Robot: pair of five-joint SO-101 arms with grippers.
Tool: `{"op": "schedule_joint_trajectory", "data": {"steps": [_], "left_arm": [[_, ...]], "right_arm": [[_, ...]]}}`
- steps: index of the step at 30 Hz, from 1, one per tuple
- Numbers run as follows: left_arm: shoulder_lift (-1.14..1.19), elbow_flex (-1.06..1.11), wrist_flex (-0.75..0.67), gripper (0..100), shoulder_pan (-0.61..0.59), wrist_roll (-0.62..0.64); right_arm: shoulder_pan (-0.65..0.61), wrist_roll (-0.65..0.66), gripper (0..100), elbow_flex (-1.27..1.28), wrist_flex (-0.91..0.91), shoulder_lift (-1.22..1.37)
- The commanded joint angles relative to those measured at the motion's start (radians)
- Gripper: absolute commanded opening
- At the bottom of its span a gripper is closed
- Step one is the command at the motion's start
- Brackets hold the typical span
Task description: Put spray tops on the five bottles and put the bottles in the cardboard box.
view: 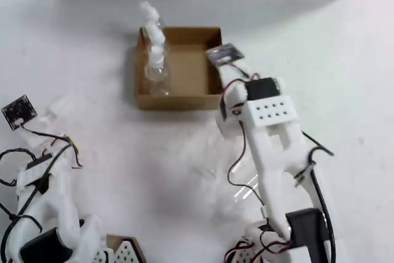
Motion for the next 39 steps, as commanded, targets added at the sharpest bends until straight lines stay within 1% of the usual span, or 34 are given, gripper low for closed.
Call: {"op": "schedule_joint_trajectory", "data": {"steps": [1,2,5,9,11,16,20,23,26,28,30,33,39], "left_arm": [[-0.002,-0.054,-0.021,7,-0.007,0.005],[-0.002,-0.054,-0.021,7,-0.007,0.005],[-0.002,-0.054,-0.021,7,-0.007,0.005],[-0.002,-0.054,-0.021,7,-0.007,0.005],[-0.002,-0.054,-0.021,7,-0.007,0.005],[-0.002,-0.054,-0.021,7,-0.005,0.005],[-0.002,-0.054,-0.021,7,-0.005,0.005],[-0.002,-0.054,-0.021,7,-0.005,0.005],[-0.002,-0.054,-0.021,7,-0.005,0.005],[-0.002,-0.054,-0.021,7,-0.005,0.005],[-0.002,-0.054,-0.021,7,-0.005,0.005],[-0.002,-0.054,-0.021,7,-0.005,0.005],[-0.002,-0.054,-0.021,7,-0.005,0.005]], "right_arm": [[0.028,-0.074,5.7,-0.035,0.059,-0.074],[0.027,-0.078,5.7,-0.035,0.061,-0.074],[0.025,-0.166,7.4,-0.035,0.053,-0.073],[0.001,-0.256,19.8,-0.035,0.058,-0.071],[-0.012,-0.304,21.9,-0.035,0.051,-0.071],[-0.01,-0.365,19.2,-0.034,-0.041,-0.071],[-0.012,-0.41,14.9,-0.012,-0.113,-0.071],[-0.025,-0.509,14.2,0.032,-0.185,-0.071],[-0.033,-0.643,15.3,0.091,-0.26,-0.071],[-0.035,-0.733,16.4,0.109,-0.275,-0.073],[-0.028,-0.792,17.3,0.117,-0.274,-0.081],[-0.025,-0.81,17.6,0.118,-0.272,-0.074],[-0.035,-0.807,17.6,0.132,-0.295,-0.071]]}}
